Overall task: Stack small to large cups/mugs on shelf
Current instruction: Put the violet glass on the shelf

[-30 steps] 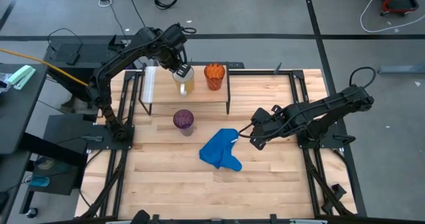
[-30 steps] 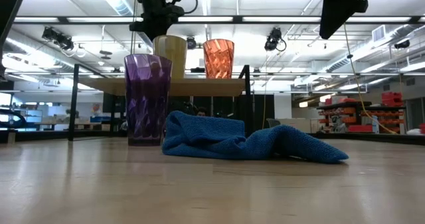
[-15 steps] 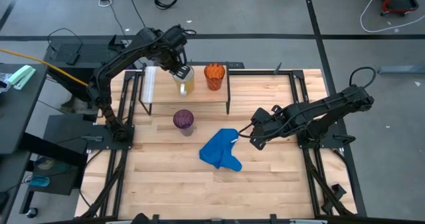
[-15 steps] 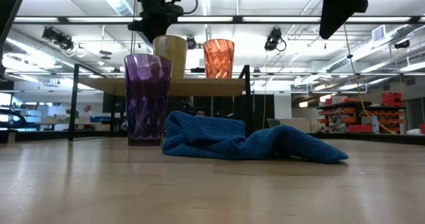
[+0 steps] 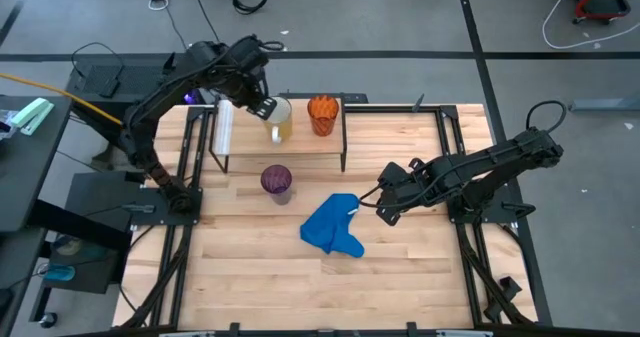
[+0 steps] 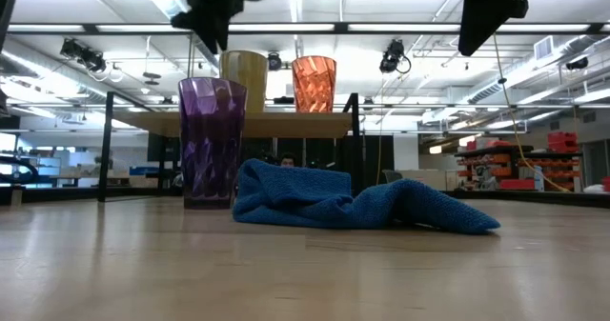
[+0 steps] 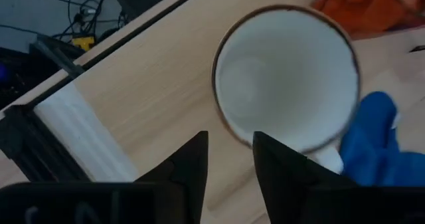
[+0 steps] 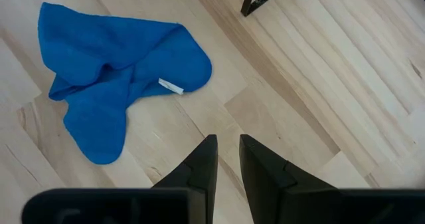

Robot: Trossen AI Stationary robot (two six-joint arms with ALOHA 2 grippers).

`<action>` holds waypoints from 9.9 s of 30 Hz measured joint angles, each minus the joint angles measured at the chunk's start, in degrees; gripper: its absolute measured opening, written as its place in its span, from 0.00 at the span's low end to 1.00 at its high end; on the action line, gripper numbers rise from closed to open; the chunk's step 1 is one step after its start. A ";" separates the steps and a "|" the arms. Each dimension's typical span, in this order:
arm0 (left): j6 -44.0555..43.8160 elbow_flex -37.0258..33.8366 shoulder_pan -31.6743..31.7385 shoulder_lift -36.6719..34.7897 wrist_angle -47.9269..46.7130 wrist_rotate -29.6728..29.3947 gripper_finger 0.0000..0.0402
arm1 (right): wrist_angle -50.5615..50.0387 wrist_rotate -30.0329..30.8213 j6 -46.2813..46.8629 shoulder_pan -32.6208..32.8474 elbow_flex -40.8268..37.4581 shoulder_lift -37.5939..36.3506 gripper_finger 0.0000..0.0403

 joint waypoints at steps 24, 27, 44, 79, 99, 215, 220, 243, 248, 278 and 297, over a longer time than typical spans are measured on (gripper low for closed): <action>-17.09 0.07 -20.66 -15.92 -2.78 2.64 0.30 | -0.04 -0.67 -0.22 0.00 0.00 0.00 0.18; -21.05 -0.12 -25.83 -16.01 -2.70 2.64 0.29 | -0.12 -0.68 -0.23 -0.01 0.00 0.00 0.18; -43.46 -34.77 -35.82 -15.71 2.88 -2.64 0.23 | -0.22 -0.72 -1.64 0.02 0.00 0.00 0.18; -41.19 -36.11 -30.69 -6.75 14.70 -6.81 0.35 | -0.17 -0.74 -1.09 0.02 0.02 0.02 0.18; -38.20 -36.11 -30.77 -4.36 15.48 -6.77 0.14 | -0.15 -0.72 -1.14 0.02 0.02 0.02 0.18; -2.39 -18.14 18.41 -22.18 -2.79 0.70 0.03 | -0.39 -3.46 3.32 -0.05 0.02 0.00 0.18; -2.75 -18.08 17.10 -20.41 -2.38 0.92 0.03 | -0.39 -3.45 3.45 -0.05 0.02 0.00 0.18; -0.49 -18.29 16.31 -18.26 -3.24 0.49 0.15 | -0.39 -3.45 3.52 -0.05 0.02 0.00 0.18; -0.54 -18.28 16.33 -18.26 -3.10 -0.75 0.18 | -0.39 -3.43 3.52 -0.05 0.02 0.00 0.18; 0.16 -10.28 16.33 -18.79 -2.73 -1.43 0.31 | -0.34 -3.41 3.48 -0.05 0.02 0.00 0.18; -0.82 -10.34 12.69 -19.57 9.26 4.77 0.29 | 0.02 -2.34 3.45 -0.46 0.02 0.00 0.18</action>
